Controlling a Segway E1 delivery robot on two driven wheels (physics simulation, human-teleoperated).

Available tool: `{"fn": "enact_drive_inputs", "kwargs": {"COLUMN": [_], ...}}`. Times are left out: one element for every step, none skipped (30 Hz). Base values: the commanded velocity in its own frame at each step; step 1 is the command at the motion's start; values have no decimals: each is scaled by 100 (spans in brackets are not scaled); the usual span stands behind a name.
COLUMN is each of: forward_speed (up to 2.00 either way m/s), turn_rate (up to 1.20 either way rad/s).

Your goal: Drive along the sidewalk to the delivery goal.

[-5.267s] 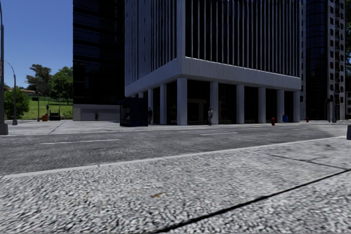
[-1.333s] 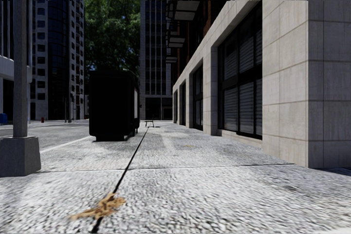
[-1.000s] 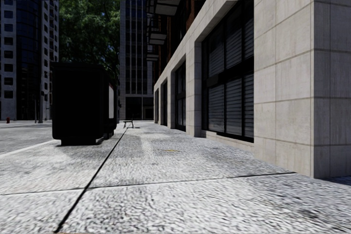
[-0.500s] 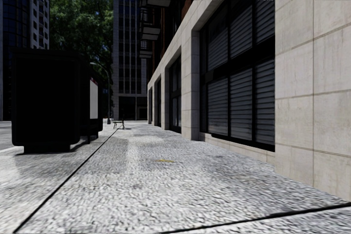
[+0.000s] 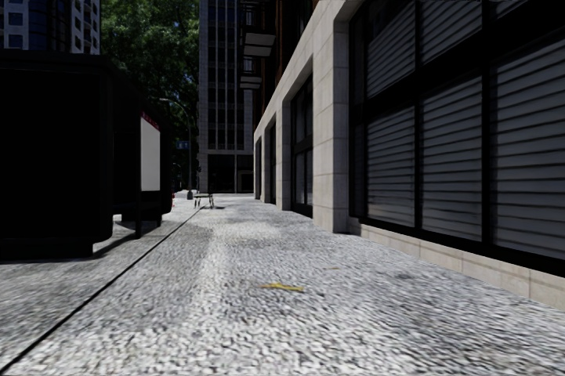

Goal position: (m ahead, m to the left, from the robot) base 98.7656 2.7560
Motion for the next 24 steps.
{"fn": "enact_drive_inputs", "kwargs": {"forward_speed": [200,200,200,200,200,200,200,200,200,200,200,200,200,200,200,200,200,200,200,200,200,200,200,200], "turn_rate": [22,0,0,0,0,0,0,0,0,0,0,0,38,47,37,37,15,0,0,0,0,0,0,0]}}
